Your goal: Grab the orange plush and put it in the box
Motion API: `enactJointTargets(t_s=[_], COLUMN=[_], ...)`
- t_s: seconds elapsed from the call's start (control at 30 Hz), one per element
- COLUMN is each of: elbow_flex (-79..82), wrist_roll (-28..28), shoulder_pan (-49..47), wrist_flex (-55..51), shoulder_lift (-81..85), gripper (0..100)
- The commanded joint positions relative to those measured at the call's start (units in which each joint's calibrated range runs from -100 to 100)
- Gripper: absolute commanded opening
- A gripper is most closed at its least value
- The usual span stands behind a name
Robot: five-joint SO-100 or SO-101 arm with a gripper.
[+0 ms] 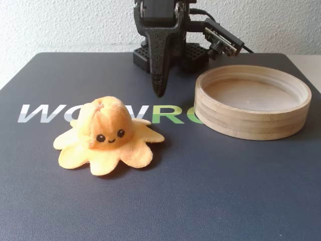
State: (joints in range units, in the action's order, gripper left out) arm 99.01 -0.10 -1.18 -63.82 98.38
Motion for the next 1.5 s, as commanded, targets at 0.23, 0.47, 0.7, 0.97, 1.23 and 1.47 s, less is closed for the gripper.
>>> enactJointTargets(t_s=[0.23,0.47,0.7,0.97,1.23,1.47], elbow_flex=[-2.55,-13.52,-23.31,-50.87,-64.74,-65.10], wrist_roll=[0.55,1.60,1.86,2.02,4.12,6.53], shoulder_pan=[0.10,-1.02,1.29,5.92,10.41,9.73], wrist_flex=[1.40,2.01,12.71,14.19,11.14,11.23], shoulder_lift=[0.44,-8.42,-37.17,-76.97,-92.73,-94.08], gripper=[1,20,44,45,44,15])
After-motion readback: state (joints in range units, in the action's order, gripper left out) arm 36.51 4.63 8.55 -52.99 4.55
